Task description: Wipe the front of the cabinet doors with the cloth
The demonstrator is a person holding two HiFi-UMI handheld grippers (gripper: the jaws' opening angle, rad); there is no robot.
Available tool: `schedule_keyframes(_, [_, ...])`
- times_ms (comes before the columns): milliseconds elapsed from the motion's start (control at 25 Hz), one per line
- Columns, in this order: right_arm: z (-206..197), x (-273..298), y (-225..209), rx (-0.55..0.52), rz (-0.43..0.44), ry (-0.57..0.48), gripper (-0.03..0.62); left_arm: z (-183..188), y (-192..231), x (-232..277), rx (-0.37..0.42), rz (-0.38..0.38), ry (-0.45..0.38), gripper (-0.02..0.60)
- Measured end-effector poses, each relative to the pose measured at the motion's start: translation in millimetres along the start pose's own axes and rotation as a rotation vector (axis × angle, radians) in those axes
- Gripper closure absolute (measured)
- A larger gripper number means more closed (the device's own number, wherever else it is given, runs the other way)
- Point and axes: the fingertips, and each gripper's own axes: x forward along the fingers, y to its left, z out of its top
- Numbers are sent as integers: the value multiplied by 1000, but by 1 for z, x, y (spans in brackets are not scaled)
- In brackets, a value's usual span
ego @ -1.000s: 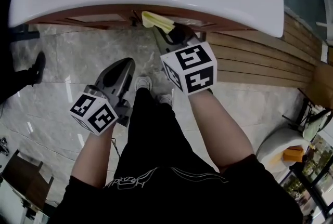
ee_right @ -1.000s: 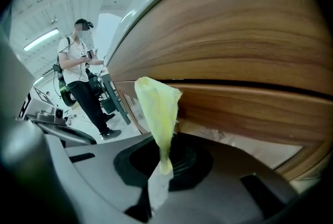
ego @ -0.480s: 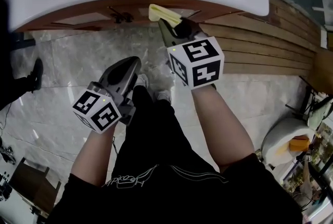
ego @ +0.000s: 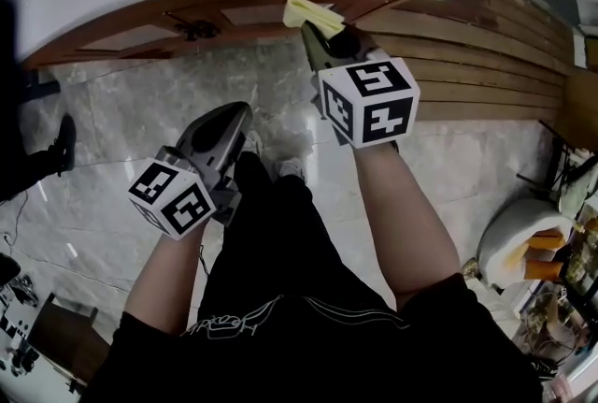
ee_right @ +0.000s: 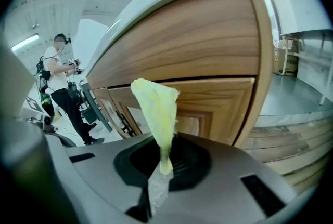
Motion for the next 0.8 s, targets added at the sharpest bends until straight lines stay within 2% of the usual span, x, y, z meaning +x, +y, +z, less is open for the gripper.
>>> schedule_keyframes(320, [-7, -21, -45, 16, -71, -4, 554, -6, -14, 16, 20, -33, 30, 575])
schedule_keyframes(800, [-27, -47, -93, 106, -156, -6, 554, -18, -25, 27, 24, -50, 55, 575])
